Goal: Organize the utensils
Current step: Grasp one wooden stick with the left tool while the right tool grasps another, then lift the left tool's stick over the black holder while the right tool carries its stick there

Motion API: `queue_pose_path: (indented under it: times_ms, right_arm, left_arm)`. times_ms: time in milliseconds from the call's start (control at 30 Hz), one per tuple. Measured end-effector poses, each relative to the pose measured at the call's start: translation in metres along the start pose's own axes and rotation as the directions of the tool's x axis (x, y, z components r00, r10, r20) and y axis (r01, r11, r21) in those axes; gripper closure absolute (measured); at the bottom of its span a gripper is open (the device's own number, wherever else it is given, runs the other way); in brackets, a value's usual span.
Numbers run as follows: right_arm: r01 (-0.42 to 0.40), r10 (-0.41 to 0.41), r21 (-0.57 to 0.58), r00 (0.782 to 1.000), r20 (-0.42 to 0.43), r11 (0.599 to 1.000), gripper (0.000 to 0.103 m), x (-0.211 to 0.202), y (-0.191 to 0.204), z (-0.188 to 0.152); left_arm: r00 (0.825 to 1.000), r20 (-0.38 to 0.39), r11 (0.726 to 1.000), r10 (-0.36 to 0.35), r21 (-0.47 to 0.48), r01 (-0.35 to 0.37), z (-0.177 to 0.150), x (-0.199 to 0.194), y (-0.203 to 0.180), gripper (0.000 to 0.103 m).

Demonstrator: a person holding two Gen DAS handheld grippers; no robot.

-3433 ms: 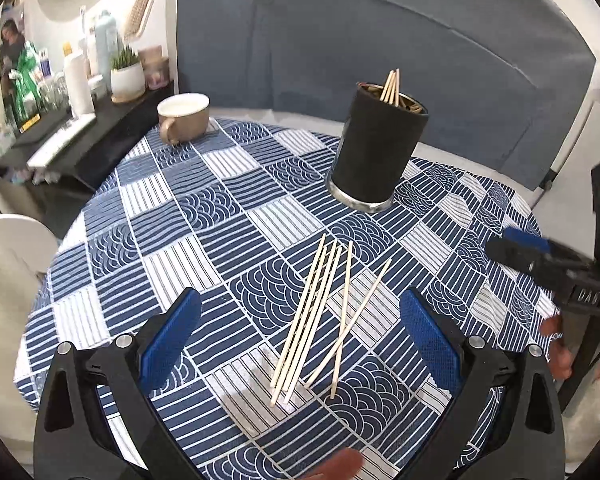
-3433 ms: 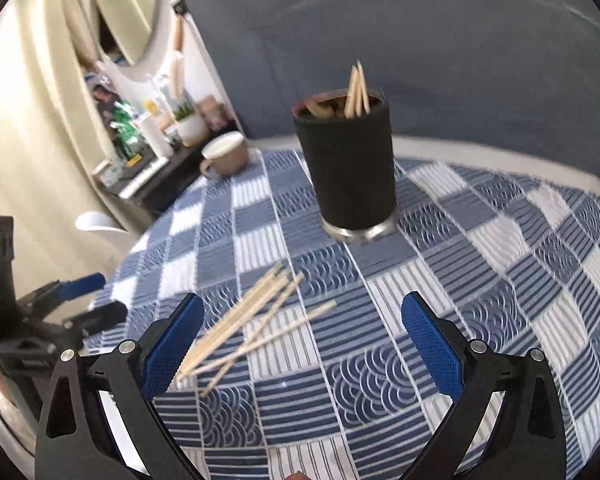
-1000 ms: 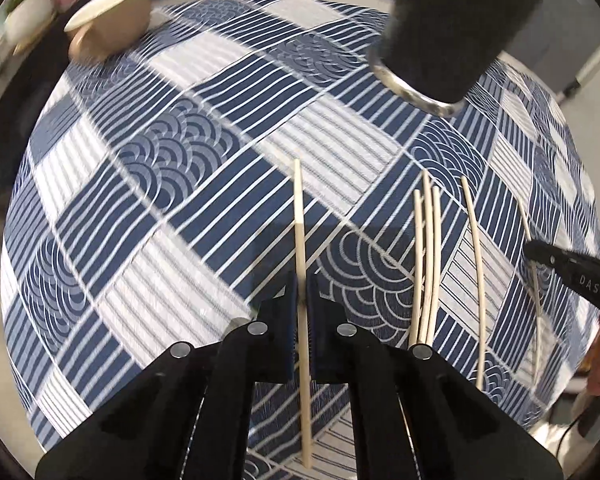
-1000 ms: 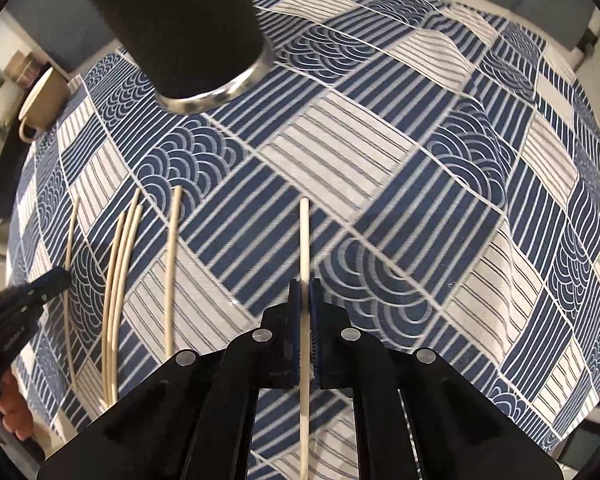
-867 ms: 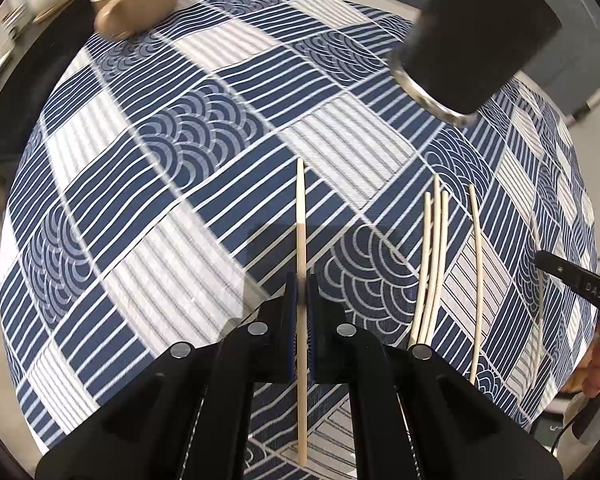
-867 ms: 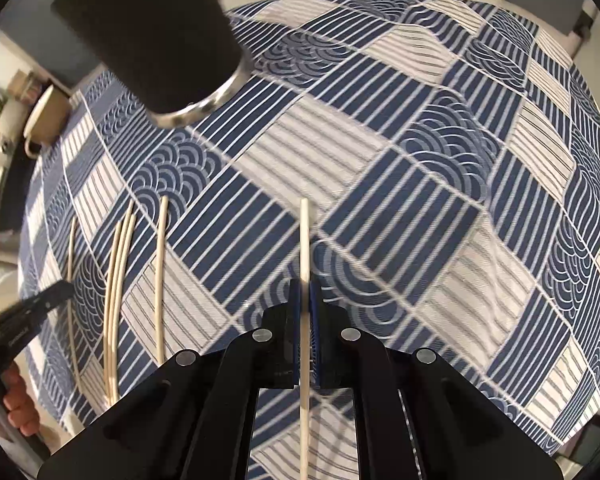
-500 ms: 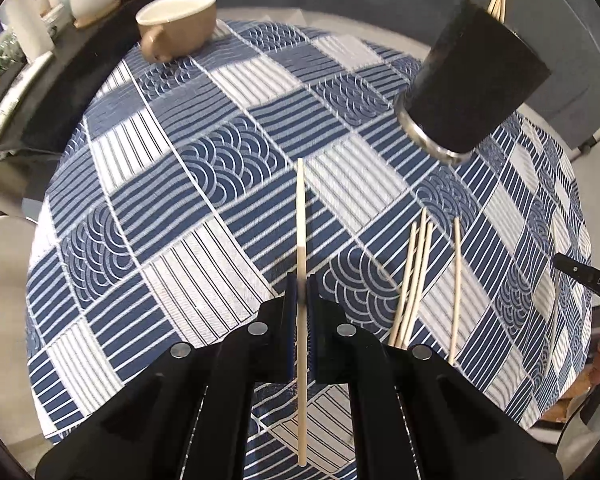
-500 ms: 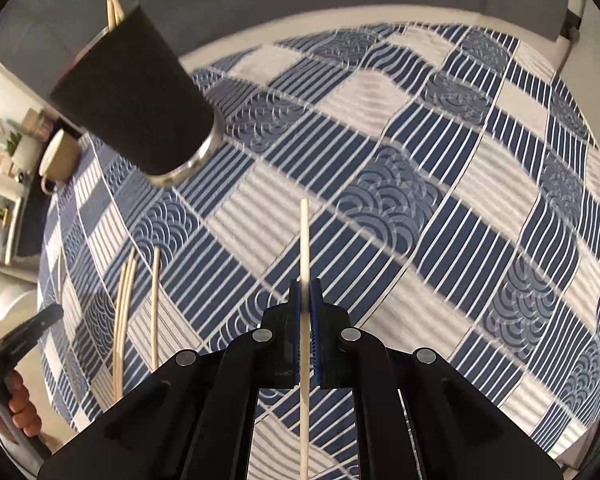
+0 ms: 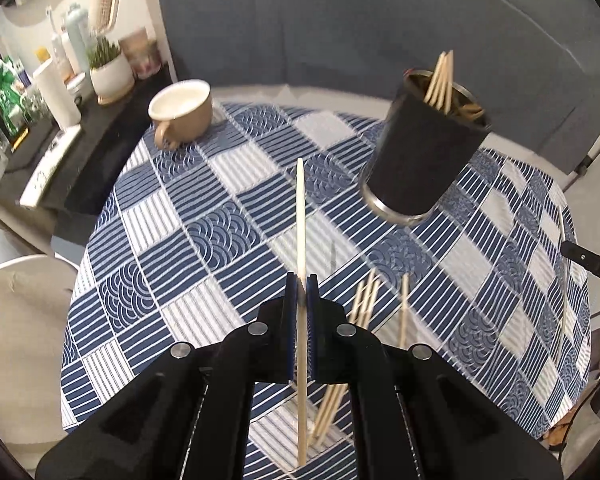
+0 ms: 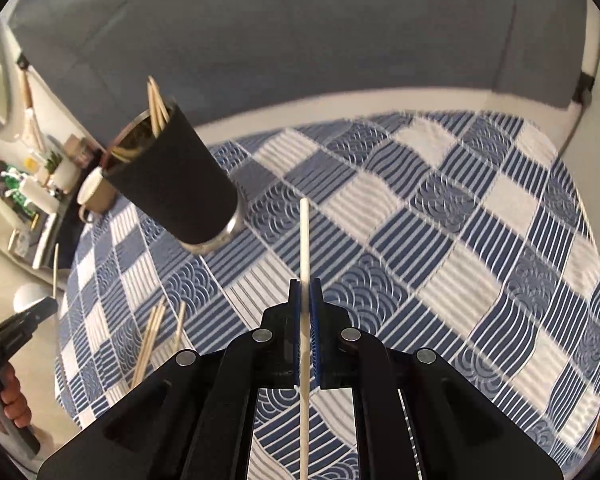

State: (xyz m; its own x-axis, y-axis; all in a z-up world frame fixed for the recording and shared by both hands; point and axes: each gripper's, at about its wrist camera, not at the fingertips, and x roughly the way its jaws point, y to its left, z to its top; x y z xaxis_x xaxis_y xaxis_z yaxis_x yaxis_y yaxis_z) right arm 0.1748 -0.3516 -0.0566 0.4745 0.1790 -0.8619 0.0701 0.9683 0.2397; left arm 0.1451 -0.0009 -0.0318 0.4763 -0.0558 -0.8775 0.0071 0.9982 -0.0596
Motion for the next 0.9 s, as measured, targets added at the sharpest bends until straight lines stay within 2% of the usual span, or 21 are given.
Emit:
queue_pose_path:
  times_ms: [133, 267, 433, 667, 900]
  right_arm:
    - [-0.03, 0.033, -0.052, 0.998, 0.05, 0.998, 0.098, -0.019, 0.001, 0.015]
    - [-0.091, 0.102, -0.106, 0.989, 0.104, 0.99, 0.098, -0.041, 0.005, 0.03]
    - [-0.191, 0.22, -0.168, 0.96, 0.172, 0.967, 0.098, -0.067, 0.016, 0.052]
    - [-0.224, 0.275, -0.216, 0.931, 0.24, 0.95, 0.098, -0.093, 0.036, 0.082]
    - [-0.244, 0.304, -0.213, 0.897, 0.321, 0.946, 0.098, -0.107, 0.052, 0.107]
  left_arm:
    - [0.999, 0.052, 1.0, 0.017, -0.001, -0.017, 0.008, -0.018, -0.018, 0.098]
    - [0.995, 0.096, 1.0, 0.007, -0.03, -0.004, 0.009, -0.036, -0.033, 0.098]
    - [0.99, 0.142, 1.0, 0.015, -0.011, -0.014, 0.014, -0.057, -0.055, 0.098]
    - [0.982, 0.187, 0.998, 0.022, 0.061, -0.034, 0.038, -0.073, -0.076, 0.098]
    - [0.971, 0.236, 0.993, -0.034, 0.116, 0.007, 0.079, -0.079, -0.083, 0.098]
